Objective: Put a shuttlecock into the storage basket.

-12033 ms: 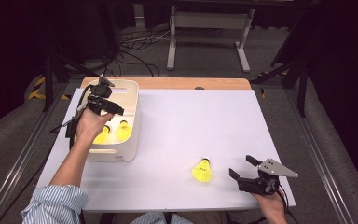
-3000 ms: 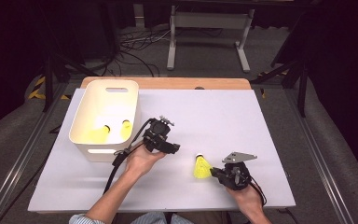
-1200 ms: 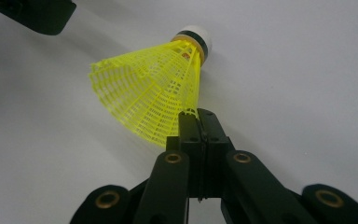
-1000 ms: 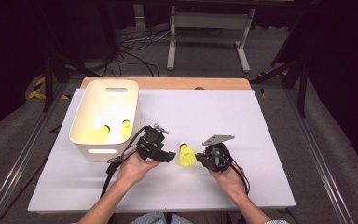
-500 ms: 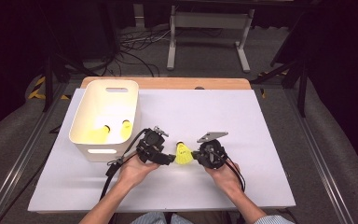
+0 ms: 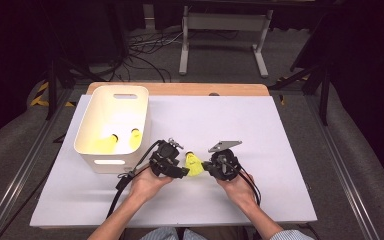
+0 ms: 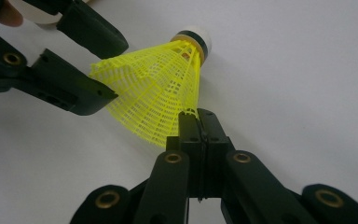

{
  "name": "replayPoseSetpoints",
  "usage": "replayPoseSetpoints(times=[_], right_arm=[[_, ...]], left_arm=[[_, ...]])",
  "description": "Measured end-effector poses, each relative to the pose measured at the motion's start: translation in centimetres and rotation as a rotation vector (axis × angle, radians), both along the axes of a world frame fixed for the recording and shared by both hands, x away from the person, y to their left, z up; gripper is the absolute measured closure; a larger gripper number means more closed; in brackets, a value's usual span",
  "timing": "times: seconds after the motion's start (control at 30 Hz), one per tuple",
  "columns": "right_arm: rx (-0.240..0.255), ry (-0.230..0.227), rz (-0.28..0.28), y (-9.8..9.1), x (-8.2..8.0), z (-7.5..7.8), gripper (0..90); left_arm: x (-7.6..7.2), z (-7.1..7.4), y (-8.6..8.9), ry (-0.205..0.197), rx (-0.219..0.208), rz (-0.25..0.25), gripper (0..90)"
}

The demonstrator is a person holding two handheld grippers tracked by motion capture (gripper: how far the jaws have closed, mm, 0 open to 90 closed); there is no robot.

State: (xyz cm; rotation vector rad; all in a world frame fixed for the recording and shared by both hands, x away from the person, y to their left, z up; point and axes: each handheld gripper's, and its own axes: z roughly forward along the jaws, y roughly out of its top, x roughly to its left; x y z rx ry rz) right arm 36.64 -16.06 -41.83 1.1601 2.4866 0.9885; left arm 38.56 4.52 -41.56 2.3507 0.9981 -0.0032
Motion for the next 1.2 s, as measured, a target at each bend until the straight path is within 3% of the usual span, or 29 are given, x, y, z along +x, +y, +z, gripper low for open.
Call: replayPoseSetpoints(times=[0.73, 0.97, 1.2], right_arm=[[0.01, 0.007, 0.037, 0.78, -0.48, 0.02, 90.0], [0.02, 0.008, 0.042, 0.8, -0.49, 0.03, 89.9], [0.039, 0.0, 0.04, 0.64, -0.51, 0.14, 88.3]], left_arm=[[0.4, -0.41, -0.13, 0.024, 0.005, 0.003, 79.3], [0.45, -0.27, -0.02, 0.002, 0.001, 0.013, 87.4], [0.63, -0.03, 0.12, -0.012, -0.006, 0.026, 89.3]])
